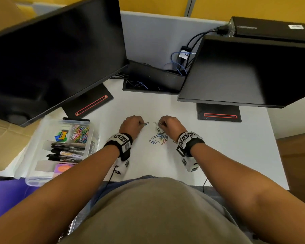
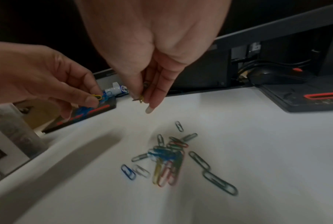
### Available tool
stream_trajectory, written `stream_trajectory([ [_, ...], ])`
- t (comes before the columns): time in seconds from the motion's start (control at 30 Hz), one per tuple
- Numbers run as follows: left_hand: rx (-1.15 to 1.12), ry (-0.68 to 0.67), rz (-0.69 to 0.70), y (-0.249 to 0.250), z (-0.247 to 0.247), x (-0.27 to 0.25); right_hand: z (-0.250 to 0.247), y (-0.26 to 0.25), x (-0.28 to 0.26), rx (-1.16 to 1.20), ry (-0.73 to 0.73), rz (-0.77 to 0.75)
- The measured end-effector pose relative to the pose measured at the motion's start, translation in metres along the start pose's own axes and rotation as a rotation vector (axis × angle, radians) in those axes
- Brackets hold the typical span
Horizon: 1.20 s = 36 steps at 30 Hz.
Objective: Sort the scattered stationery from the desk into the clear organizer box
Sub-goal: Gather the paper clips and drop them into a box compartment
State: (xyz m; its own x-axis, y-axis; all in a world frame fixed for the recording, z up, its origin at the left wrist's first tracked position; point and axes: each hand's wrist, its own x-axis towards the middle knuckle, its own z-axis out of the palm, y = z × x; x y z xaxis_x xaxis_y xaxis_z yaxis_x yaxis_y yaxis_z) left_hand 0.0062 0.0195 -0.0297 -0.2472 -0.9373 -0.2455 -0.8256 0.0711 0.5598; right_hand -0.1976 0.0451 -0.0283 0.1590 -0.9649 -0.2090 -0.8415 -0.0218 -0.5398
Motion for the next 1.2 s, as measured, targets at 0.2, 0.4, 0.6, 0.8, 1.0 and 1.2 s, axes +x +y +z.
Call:
stream_trajectory([
  [0.2,-0.073,0.157,-0.084,-0.026,-0.042,-0.021,0.003,-0.051,0.022,0.054,0.021,-0.08],
  [0.4,-0.096,0.304,-0.152,-0.06,-0.084,-0.047,0.016,-0.116,0.039,0.127,-0.016,-0.202],
  [0.6,-0.173,0.416,-0.29,-0.093,-0.113,-0.074,0.036,-0.17,0.051,0.193,-0.045,-0.3],
  [0.8,-0.104,0.451,-0.408,-0.112,-0.126,-0.092,0.05,-0.201,0.057,0.228,-0.057,-0.317],
  [1.0,-0.052,0.298,-0.434,-0.118,-0.123,-0.081,0.06,-0.211,0.061,0.206,-0.069,-0.293],
  [1.2,-0.063,0.205,-0.356,-0.126,-0.125,-0.073,0.065,-0.219,0.063,0.169,-0.063,-0.238],
])
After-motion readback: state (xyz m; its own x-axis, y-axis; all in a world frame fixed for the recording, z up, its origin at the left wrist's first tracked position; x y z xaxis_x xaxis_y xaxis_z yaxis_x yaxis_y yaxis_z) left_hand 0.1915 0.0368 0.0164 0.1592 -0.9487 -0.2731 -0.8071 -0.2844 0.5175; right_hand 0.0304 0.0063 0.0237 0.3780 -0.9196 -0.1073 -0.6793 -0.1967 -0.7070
